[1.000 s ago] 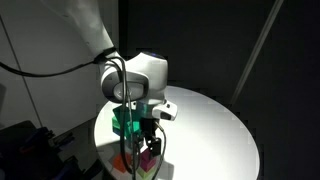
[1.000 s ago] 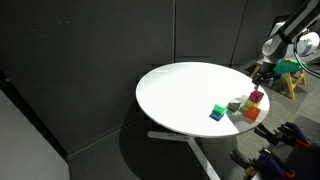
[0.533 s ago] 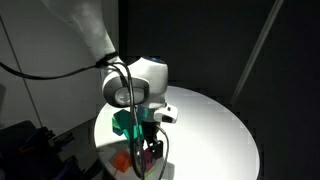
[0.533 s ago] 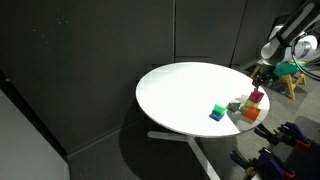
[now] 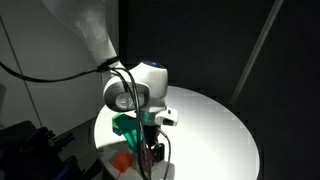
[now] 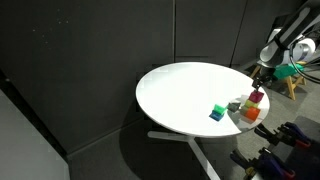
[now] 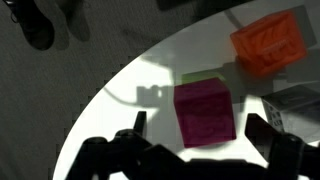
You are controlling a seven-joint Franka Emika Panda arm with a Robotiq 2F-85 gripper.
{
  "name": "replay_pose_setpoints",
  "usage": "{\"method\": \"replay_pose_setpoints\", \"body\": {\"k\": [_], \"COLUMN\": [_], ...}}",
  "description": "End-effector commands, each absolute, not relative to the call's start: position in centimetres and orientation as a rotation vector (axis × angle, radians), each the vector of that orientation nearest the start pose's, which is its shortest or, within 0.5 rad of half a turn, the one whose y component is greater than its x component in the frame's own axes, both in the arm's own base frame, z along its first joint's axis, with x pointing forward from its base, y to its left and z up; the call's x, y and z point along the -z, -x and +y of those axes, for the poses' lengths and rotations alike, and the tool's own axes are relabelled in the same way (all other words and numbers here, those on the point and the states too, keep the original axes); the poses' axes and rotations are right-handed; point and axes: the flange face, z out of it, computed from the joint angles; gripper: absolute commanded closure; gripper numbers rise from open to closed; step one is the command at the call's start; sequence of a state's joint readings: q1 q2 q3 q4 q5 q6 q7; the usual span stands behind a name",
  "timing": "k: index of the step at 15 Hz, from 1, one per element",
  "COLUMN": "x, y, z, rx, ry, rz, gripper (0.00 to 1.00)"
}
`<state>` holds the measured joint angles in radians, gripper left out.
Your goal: Put the pink block on the grey block
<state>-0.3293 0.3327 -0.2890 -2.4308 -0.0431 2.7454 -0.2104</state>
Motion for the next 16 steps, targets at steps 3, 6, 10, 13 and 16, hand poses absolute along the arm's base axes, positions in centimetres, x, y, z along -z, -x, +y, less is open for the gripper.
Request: {"method": "replay_pose_setpoints", "body": {"k": [3, 6, 10, 13, 16], "x": [-16.8, -16.4, -16.1, -15.9, -15.7], "y": [-39.5, -39.5, -39.5, -39.5, -39.6], "z": [-29.6, -29.7, -29.8, -29.9, -30.1], "rx": [-0.067, -0.07, -0.077, -0.081, -0.087], "ry": [3.201, 3.203, 3.202, 3.202, 3.201], "rz": [0.508, 0.49, 0.487, 0.489, 0.495], "gripper": [0.0, 0.0, 0.0, 0.0, 0.0]}}
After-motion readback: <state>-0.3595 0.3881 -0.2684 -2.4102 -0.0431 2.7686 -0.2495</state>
